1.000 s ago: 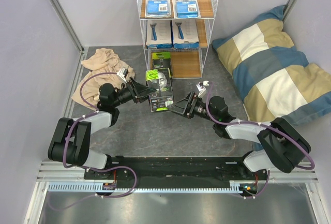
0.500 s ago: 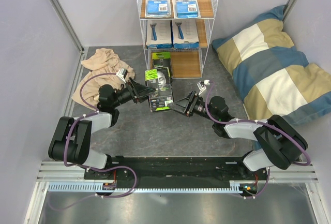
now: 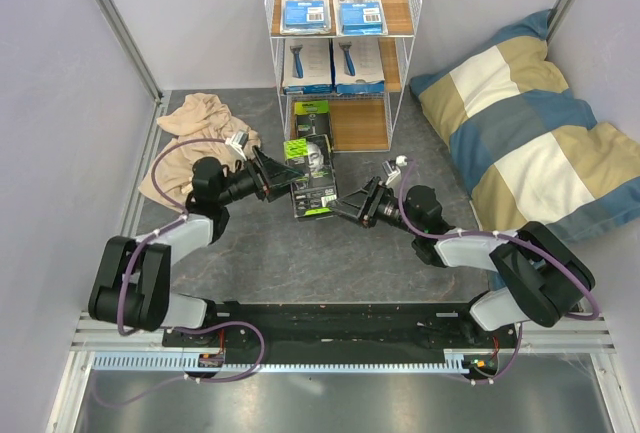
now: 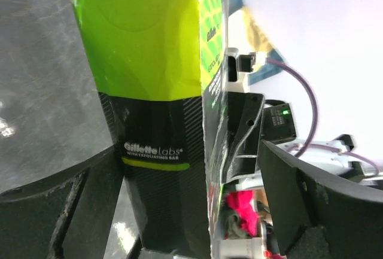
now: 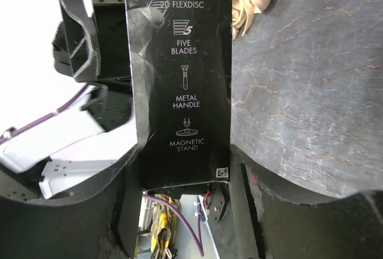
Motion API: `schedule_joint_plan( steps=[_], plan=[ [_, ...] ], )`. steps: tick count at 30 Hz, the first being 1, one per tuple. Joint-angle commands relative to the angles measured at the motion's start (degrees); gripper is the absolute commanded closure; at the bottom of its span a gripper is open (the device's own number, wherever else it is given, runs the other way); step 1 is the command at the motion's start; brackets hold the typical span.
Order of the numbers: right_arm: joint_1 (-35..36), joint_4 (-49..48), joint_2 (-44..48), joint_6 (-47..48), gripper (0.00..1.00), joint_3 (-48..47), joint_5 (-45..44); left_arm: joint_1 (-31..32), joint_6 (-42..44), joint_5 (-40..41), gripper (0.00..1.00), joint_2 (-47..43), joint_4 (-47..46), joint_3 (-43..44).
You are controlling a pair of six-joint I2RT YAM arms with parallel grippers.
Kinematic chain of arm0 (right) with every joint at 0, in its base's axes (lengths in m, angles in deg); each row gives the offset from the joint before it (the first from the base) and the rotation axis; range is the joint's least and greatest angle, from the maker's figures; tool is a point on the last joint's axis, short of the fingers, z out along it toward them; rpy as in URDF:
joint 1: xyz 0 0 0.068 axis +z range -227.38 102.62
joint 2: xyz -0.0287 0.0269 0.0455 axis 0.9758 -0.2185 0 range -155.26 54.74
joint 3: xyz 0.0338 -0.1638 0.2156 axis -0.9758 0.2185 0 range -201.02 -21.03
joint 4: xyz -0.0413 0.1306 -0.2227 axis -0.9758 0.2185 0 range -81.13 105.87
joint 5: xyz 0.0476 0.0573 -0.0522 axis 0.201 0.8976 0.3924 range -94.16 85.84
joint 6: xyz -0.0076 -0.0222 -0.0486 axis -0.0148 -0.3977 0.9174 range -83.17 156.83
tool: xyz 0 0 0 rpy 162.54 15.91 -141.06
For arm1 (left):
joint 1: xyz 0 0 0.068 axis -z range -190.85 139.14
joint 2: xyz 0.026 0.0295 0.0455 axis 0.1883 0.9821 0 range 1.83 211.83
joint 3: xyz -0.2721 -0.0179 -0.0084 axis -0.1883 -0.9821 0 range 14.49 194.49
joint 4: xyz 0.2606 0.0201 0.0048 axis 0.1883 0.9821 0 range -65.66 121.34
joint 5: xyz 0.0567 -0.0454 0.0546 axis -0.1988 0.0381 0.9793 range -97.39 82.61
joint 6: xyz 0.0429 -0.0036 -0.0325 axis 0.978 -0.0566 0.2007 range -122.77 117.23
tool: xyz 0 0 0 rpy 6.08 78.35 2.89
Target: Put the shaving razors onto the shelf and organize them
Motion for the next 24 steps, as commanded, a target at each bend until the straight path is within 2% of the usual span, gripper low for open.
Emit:
schedule_joint_plan(
  steps=[1,3,6,12,20,24],
  plan=[
    [-1.84,-5.62,1.77,0.21,0.78,0.38,0.81,-0.02,17.77,6.28,0.02,-8.0,23.84,6.77],
    [-2.81,-4.48,1.94,0.64,0.79,0.3,1.16,-0.02,24.28,11.64,0.01,-9.86,34.28,8.27],
    [-4.3,-2.81,2.03,1.61,0.79,0.03,2.04,-0.02,29.22,19.79,0.0,-12.85,43.71,10.38],
    [-8.26,-1.23,1.77,2.93,0.79,-0.58,4.59,0.07,32.92,27.21,0.0,-16.02,49.72,10.74],
    [-14.93,6.93,1.33,7.59,0.79,-3.83,7.22,-0.02,33.62,26.78,0.0,-14.35,50.78,10.48],
    [-18.19,7.74,-0.78,8.29,0.79,-6.03,8.8,-0.02,33.62,26.42,0.0,-13.82,50.78,10.3]
  ],
)
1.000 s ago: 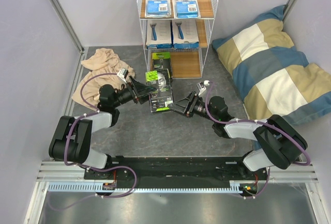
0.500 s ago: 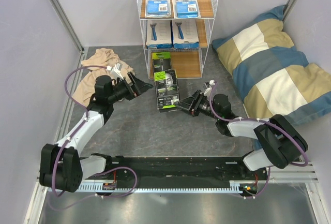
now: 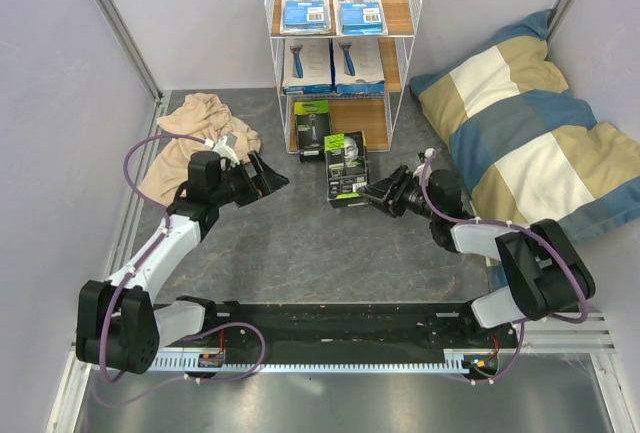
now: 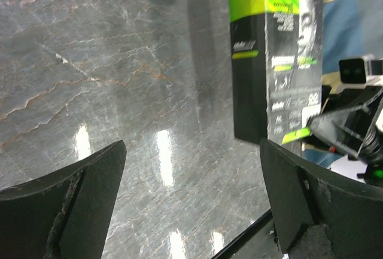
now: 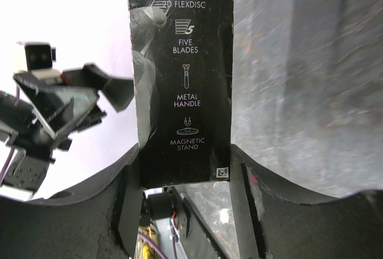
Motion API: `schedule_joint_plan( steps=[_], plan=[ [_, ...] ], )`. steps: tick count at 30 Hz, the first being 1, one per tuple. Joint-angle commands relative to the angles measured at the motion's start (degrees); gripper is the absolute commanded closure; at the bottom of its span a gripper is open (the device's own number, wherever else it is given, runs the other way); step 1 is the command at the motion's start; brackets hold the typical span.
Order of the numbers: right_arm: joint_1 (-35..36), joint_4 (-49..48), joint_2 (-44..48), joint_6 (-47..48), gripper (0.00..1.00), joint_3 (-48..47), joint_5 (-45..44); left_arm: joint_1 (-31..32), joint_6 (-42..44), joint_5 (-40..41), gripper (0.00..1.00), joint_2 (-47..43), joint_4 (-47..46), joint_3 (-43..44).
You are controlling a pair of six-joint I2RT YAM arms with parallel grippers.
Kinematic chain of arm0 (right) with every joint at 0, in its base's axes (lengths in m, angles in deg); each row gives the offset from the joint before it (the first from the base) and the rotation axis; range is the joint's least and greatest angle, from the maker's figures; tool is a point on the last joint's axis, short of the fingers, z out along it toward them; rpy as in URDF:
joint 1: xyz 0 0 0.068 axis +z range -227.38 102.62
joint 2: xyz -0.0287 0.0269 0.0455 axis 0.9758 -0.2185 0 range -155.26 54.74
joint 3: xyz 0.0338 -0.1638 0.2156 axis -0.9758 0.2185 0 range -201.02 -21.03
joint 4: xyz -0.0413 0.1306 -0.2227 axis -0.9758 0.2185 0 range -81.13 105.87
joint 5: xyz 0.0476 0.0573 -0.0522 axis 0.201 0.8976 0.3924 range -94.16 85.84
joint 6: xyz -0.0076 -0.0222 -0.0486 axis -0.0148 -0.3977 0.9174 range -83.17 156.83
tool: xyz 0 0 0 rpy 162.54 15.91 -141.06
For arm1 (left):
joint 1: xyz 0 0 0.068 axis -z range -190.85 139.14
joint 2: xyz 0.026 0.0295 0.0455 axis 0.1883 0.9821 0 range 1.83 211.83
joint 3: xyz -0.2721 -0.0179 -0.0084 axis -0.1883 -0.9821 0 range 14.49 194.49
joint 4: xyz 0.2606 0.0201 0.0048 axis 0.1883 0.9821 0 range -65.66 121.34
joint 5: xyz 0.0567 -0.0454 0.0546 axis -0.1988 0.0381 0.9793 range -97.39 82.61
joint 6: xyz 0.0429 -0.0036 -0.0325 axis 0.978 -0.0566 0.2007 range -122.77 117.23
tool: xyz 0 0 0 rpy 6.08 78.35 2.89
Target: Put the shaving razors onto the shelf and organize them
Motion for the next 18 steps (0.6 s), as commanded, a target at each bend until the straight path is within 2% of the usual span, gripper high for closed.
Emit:
schedule_joint_plan(
  steps=[1,18],
  plan=[
    [-3.11,-5.05,-1.56,3.33,0.78,-5.79,3.8,0.02,2.87,0.72,0.0,0.51,0.53,1.08],
    [-8.21,-4.34,-19.06,4.12,0.79,-20.55,7.32,-0.06,2.87,-1.13,0.0,-0.01,0.44,-1.38]
  ],
)
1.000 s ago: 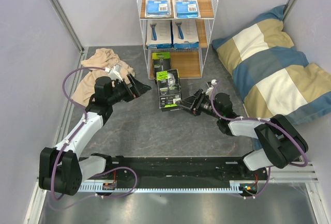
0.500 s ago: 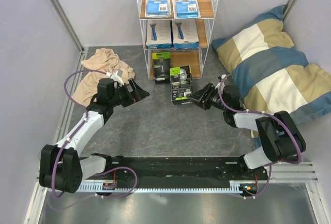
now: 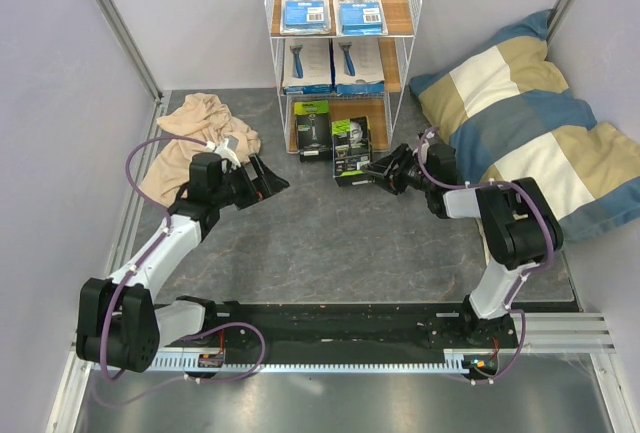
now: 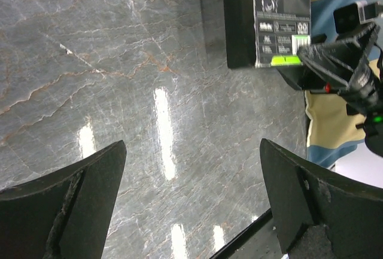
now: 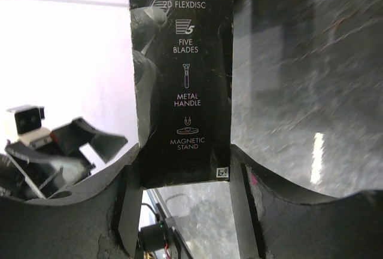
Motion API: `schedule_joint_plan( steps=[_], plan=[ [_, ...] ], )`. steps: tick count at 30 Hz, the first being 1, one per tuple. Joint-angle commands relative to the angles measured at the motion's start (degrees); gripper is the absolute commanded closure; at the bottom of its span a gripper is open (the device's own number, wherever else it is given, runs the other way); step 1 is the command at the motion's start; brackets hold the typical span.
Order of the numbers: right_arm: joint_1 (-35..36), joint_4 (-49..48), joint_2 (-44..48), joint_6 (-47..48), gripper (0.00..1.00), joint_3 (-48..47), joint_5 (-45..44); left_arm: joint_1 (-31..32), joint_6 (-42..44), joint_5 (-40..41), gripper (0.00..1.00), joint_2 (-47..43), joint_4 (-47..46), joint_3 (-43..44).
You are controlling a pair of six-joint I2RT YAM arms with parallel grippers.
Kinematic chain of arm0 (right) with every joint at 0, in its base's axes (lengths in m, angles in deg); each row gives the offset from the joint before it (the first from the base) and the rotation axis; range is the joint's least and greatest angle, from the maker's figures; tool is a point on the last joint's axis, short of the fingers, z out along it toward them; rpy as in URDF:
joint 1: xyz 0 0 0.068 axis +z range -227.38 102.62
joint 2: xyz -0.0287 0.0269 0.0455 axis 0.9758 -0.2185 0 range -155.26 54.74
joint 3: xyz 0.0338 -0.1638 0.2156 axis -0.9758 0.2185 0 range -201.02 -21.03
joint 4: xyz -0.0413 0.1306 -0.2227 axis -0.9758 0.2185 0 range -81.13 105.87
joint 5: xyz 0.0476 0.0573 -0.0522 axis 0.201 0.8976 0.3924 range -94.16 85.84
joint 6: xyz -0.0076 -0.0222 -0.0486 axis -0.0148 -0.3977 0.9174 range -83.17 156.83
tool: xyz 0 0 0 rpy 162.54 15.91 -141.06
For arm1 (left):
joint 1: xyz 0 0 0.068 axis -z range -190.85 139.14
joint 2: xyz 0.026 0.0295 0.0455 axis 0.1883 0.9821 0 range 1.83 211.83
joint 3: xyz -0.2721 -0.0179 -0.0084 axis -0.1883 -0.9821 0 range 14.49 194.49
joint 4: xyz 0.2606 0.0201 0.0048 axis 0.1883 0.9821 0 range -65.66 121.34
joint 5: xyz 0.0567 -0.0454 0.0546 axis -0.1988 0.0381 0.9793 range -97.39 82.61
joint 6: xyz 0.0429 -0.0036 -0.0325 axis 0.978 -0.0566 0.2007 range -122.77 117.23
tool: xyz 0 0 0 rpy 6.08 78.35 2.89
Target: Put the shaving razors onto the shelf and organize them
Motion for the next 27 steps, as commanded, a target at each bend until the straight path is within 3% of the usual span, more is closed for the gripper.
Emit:
schedule_joint_plan(
  steps=[1,27],
  plan=[
    [-1.11,-7.16,-2.93,0.83,0.79,-6.22,2.88,0.02,2.17,-1.04,0.0,-0.78,-0.67,-1.21],
    [-1.9,0.66,-19.81,1.18,0.75,-26.35,3.24,0.02,1.56,-2.88,0.0,-0.07,-2.61,-3.85]
  ],
)
